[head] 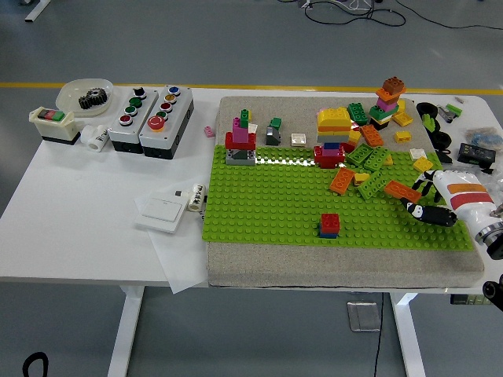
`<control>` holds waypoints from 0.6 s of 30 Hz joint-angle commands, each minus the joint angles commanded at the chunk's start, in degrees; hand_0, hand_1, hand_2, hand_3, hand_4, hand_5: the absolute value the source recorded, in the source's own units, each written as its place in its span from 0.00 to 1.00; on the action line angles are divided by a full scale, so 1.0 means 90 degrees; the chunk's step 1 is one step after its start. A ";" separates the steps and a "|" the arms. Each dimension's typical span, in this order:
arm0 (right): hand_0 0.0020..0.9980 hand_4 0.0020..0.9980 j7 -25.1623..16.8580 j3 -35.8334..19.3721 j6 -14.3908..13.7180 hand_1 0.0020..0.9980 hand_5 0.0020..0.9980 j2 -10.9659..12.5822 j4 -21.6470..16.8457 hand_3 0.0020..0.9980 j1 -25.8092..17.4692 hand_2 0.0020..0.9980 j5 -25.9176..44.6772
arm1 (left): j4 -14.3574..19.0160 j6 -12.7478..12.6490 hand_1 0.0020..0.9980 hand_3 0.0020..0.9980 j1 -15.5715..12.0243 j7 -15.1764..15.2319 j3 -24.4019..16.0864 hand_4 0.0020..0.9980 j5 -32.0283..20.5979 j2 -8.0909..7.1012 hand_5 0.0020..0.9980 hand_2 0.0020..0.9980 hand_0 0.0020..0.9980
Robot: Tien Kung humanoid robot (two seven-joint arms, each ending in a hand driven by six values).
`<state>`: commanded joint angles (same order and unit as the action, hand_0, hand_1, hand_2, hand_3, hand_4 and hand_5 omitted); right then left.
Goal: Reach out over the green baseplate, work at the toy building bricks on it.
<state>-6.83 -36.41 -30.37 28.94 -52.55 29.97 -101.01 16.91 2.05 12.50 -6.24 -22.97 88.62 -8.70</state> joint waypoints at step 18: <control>0.08 0.70 0.0035 -0.0866 0.0694 0.30 0.53 0.1020 -0.1967 0.52 -0.0512 0.45 -0.2698 | -0.0022 -0.0026 0.65 0.61 0.0003 -0.0006 -0.0022 0.66 0.0044 -0.0001 0.66 0.68 0.65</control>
<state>-6.52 -44.21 -24.13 38.12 -70.26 25.37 -125.30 16.71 1.82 12.53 -6.29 -23.17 89.02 -8.70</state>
